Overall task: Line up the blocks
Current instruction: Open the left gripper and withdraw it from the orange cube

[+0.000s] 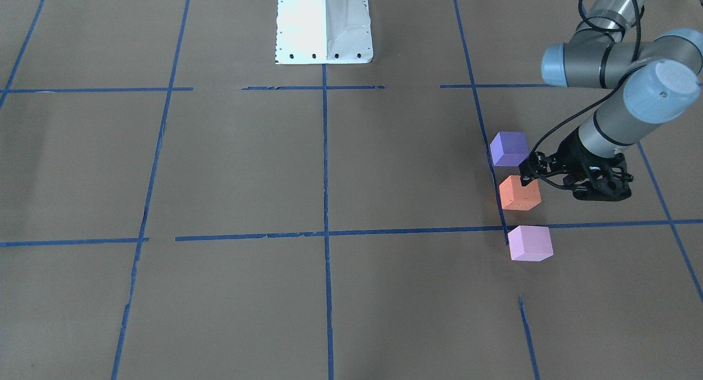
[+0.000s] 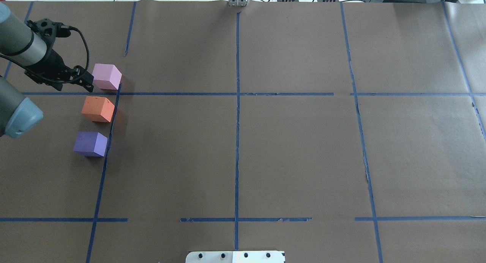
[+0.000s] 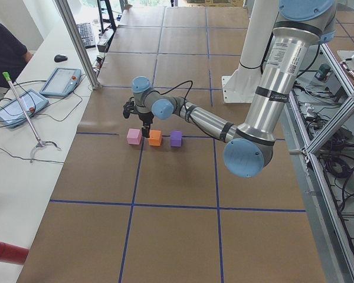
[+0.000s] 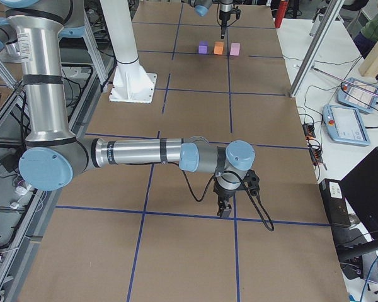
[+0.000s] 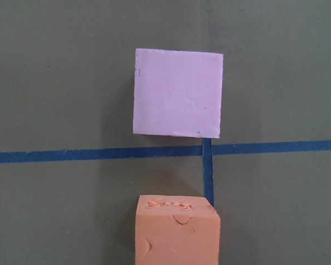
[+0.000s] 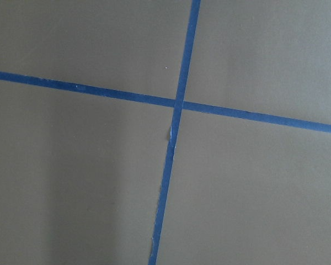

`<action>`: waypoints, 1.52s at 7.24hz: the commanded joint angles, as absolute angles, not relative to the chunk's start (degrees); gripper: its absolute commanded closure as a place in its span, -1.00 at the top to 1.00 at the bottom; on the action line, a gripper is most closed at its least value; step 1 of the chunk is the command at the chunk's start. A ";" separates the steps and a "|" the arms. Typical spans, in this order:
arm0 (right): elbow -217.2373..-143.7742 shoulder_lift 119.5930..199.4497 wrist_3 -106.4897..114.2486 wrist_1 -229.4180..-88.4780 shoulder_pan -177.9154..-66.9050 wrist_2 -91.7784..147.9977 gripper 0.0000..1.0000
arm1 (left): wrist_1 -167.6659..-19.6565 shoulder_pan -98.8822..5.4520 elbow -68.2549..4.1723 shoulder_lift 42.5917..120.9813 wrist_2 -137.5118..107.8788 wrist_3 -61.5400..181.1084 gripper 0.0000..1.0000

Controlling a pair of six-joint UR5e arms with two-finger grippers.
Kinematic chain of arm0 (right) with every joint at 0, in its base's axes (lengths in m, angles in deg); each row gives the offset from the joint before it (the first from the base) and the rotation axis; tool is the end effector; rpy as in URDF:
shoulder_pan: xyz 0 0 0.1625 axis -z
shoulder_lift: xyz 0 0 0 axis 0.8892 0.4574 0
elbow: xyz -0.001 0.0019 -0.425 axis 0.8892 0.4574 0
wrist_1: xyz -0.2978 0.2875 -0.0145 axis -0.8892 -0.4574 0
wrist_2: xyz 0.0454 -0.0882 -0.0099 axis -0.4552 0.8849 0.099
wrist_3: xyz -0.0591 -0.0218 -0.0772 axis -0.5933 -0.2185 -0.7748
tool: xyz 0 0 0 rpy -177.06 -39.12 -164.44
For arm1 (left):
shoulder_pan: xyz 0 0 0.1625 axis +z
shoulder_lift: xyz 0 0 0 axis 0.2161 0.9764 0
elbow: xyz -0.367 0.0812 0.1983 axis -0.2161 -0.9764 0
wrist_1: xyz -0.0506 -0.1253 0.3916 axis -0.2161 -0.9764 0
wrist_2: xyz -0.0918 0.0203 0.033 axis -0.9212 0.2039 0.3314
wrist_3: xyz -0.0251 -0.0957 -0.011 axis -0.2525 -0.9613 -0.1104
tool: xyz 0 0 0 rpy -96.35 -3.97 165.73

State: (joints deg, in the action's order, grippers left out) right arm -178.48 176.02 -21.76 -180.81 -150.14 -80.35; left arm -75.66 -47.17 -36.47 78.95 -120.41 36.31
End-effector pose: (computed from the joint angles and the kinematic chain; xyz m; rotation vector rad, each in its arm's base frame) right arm 0.0436 -0.5150 0.6368 -0.0262 -0.7273 -0.1710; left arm 0.2460 -0.5651 0.4395 0.0670 0.8101 0.0425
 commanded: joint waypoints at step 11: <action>-178.48 175.94 -21.76 -180.81 -150.14 -80.35 1.00 | -87.25 -69.79 -33.53 51.65 -135.94 56.67 1.00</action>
State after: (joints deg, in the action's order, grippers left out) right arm -178.48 176.01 -21.76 -180.81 -150.14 -80.35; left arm -87.56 -69.67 -33.47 52.07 -136.16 56.50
